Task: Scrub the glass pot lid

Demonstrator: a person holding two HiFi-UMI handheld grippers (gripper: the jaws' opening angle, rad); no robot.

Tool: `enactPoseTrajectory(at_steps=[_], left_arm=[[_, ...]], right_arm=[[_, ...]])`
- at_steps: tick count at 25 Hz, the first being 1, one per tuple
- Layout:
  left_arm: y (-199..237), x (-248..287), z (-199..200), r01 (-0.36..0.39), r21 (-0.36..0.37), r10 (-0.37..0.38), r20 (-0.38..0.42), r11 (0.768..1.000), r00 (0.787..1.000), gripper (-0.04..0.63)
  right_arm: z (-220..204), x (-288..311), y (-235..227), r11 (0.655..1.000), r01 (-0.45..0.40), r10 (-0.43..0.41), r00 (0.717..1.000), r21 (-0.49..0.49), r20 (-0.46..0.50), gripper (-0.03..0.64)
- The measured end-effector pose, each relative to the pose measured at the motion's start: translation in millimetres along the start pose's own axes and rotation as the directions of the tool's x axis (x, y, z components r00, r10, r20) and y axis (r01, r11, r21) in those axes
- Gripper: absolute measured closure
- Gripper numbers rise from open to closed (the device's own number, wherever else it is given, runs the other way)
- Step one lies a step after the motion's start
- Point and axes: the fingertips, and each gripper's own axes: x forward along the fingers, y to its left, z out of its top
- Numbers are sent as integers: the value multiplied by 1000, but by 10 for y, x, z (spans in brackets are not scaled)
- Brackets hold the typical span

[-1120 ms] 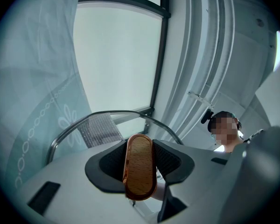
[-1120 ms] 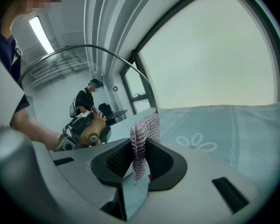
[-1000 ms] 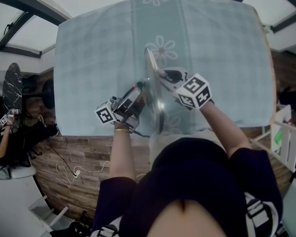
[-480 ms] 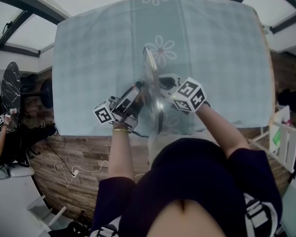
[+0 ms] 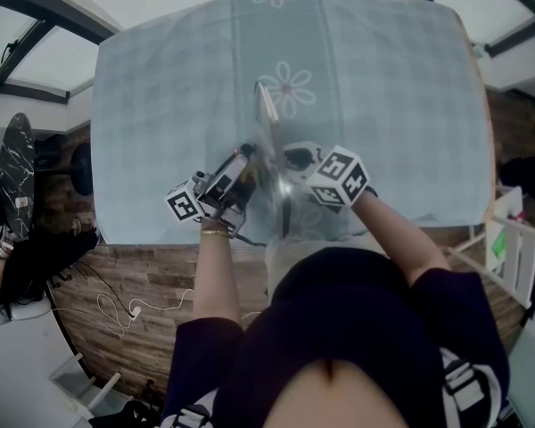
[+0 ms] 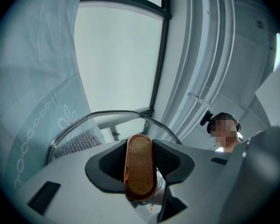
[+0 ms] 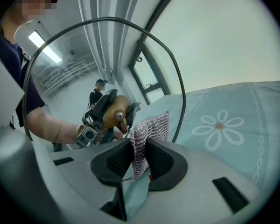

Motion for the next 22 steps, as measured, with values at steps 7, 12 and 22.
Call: enactPoseTrajectory(at_steps=[7,12,22], left_arm=[[-17,18,8,7,-7,-7,9,1000,1000,428],[-19,23,18,5,-8,-5,19,1000,1000,428],[-23,17,19,5,-2,-5,26,1000,1000,428]], right_arm=[[-143,-2,139,999,-36,36,999,12,-27,535],[-217,-26,224,998,-57,58,997,18,-45,535],[-285,-101,387,993,-116,117,990,27,-73,535]])
